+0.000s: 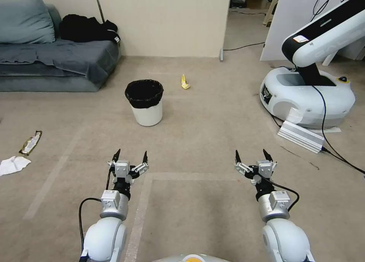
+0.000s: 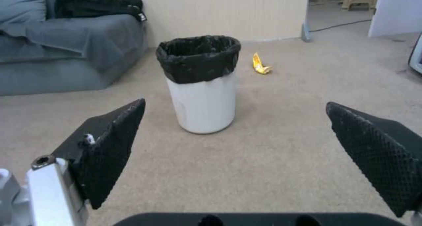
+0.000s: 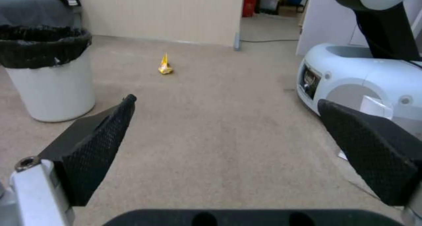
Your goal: Pick up the trash bin, then pick up the garbage from the floor and place it into the trash bin.
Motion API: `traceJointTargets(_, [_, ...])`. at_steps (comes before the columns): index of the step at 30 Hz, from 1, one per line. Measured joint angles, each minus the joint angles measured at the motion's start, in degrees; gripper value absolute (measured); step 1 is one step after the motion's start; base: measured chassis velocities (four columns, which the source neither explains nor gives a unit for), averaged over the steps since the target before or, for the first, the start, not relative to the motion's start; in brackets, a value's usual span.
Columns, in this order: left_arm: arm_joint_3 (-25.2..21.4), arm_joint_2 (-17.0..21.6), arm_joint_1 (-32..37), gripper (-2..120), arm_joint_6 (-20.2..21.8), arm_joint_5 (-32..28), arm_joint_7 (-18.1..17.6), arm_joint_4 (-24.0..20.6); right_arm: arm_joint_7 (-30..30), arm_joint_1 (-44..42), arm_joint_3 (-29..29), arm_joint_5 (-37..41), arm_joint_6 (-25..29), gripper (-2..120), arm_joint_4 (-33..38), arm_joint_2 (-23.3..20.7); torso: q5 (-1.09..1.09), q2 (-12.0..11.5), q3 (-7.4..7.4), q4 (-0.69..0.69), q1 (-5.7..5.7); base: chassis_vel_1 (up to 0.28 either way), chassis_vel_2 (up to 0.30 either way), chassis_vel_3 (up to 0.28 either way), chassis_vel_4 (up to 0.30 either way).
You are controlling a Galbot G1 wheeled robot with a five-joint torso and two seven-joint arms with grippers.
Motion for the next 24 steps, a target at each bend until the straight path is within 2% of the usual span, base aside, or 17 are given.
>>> traceJointTargets(13, [0.0,0.0,0.0,100,0.0,0.0,0.0,0.0,0.0,-0.48,-0.17,-0.18,0.0,100,0.38,0.08,0.01,0.0,0.0,0.01,0.0,0.0,0.0,0.0,0.0])
traceJointTargets(17, [0.0,0.0,0.0,100,0.0,0.0,0.0,0.0,0.29,-4.78,-2.06,-2.2,0.0,100,5.14,1.23,0.0,0.0,0.0,0.0,0.0,0.0,0.0,0.0,0.0])
traceJointTargets(19, [0.0,0.0,0.0,100,0.0,0.0,0.0,0.0,0.8,-10.1,-4.36,-4.71,0.01,100,10.98,2.62,-0.01,0.0,0.0,0.0,0.0,0.0,0.0,0.0,0.0])
traceJointTargets(21, [0.0,0.0,0.0,100,0.0,0.0,-0.01,0.0,0.89,-10.99,-4.75,-5.14,0.01,100,11.94,2.87,0.0,0.0,0.0,0.0,0.0,0.0,0.0,0.0,0.0])
traceJointTargets(23, [0.03,0.0,0.58,100,0.56,0.21,-0.27,-0.83,1.38,-16.17,-7.0,-7.61,0.08,100,17.64,4.23,-0.02,0.0,0.0,-0.01,0.0,0.0,0.0,0.0,0.0])
traceJointTargets(24, [0.03,0.0,0.58,100,0.56,0.21,-0.27,-0.83,1.38,-16.17,-7.0,-7.61,0.08,100,17.64,4.23,-0.02,0.0,0.0,-0.01,0.0,0.0,0.0,0.0,0.0])
